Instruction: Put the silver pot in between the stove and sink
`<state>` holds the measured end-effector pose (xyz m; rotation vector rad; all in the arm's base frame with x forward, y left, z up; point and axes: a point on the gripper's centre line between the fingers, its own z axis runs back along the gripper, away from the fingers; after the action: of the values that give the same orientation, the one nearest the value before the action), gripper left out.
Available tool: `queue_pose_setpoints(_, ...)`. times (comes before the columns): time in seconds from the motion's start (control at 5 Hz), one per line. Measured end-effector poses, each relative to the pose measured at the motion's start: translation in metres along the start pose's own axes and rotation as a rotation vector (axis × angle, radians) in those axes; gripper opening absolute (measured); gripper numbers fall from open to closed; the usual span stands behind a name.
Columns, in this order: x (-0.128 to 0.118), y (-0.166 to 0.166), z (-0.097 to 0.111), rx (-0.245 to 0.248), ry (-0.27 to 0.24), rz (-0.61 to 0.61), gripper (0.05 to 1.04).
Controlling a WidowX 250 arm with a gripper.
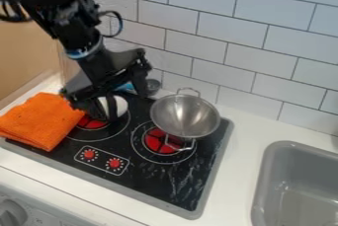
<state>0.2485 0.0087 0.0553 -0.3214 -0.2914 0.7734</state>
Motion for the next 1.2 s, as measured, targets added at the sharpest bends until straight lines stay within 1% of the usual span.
queue_pose_setpoints(0.2, -0.004, -0.004, -0.015, -0.034, 0.039, 0.018, 0.998)
queue_pose_setpoints(0.4, -0.011, -0.008, -0.030, -0.028, 0.051, 0.014, 0.998)
queue_pose_setpoints(0.6, -0.012, -0.013, -0.038, -0.043, 0.072, 0.006, 0.998)
queue_pose_setpoints(0.8, -0.010, -0.028, -0.041, -0.096, 0.075, -0.033, 0.998)
queue_pose_setpoints(1.0, -0.014, -0.026, -0.048, -0.089, 0.106, -0.045, 0.998)
queue_pose_setpoints(1.2, -0.014, -0.032, -0.057, -0.087, 0.124, -0.066, 0.938)
